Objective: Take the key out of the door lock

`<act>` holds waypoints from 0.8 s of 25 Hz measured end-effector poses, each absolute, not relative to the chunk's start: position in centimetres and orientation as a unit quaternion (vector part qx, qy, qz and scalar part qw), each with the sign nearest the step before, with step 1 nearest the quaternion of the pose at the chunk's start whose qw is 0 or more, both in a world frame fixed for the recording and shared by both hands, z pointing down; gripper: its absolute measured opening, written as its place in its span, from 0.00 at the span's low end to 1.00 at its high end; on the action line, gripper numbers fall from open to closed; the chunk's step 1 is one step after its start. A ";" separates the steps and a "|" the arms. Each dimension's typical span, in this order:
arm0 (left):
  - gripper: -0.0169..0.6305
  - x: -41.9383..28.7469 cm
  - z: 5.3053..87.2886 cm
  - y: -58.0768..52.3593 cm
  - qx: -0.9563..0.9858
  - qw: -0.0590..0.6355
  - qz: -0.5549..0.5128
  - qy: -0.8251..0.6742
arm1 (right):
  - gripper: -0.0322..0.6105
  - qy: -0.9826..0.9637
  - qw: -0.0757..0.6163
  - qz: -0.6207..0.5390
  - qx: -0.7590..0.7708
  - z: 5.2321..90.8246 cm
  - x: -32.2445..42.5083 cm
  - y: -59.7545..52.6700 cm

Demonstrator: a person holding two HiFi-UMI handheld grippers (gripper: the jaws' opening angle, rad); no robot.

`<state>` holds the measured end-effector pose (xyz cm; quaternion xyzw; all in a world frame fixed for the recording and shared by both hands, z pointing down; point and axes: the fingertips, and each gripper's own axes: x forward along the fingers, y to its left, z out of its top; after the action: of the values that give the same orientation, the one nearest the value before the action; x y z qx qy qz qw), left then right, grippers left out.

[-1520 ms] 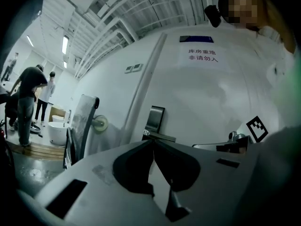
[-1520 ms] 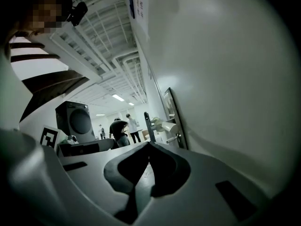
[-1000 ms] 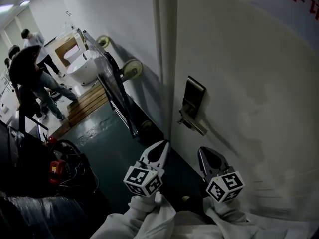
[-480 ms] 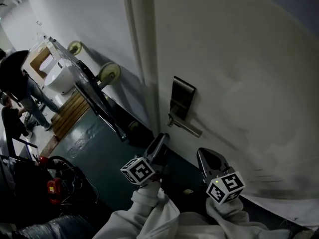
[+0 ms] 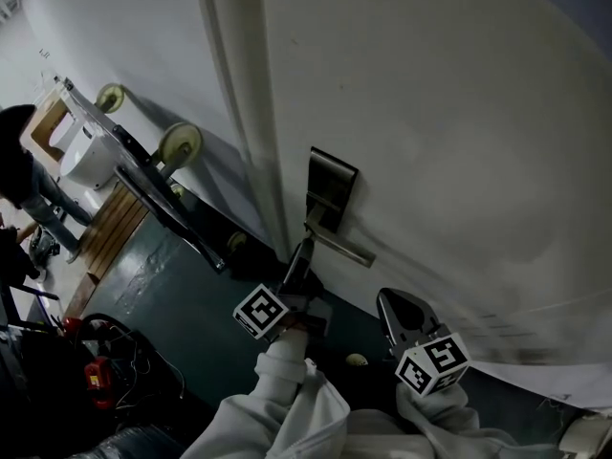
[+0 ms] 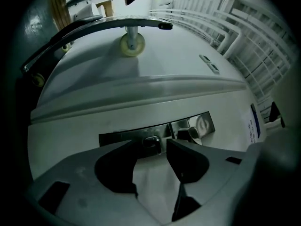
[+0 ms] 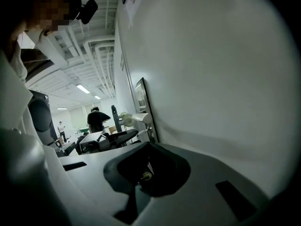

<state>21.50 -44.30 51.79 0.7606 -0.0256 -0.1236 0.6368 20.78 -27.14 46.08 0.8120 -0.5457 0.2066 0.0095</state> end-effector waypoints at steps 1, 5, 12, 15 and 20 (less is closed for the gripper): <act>0.30 21.7 51.8 -44.3 0.759 0.639 -0.124 -0.025 | 0.13 -0.545 0.010 0.207 0.813 46.1 20.8 -27.1; 0.30 22.1 52.4 -44.4 0.757 0.642 -0.118 -0.037 | 0.13 -0.543 0.014 0.211 0.813 46.2 20.5 -26.8; 0.15 22.3 51.6 -44.2 0.749 0.649 -0.130 -0.030 | 0.13 -0.546 0.019 0.208 0.811 46.0 19.7 -26.4; 0.08 22.3 51.2 -44.2 0.748 0.649 -0.135 -0.030 | 0.13 -0.546 0.020 0.208 0.811 46.0 19.3 -26.1; 0.07 22.5 51.2 -44.2 0.745 0.652 -0.134 -0.029 | 0.13 -0.551 0.020 0.204 0.809 46.1 18.7 -25.9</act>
<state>22.47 -44.23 51.19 0.7452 -0.0286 -0.1344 0.6525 18.68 -25.88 46.11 0.8090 -0.5509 0.2043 0.0202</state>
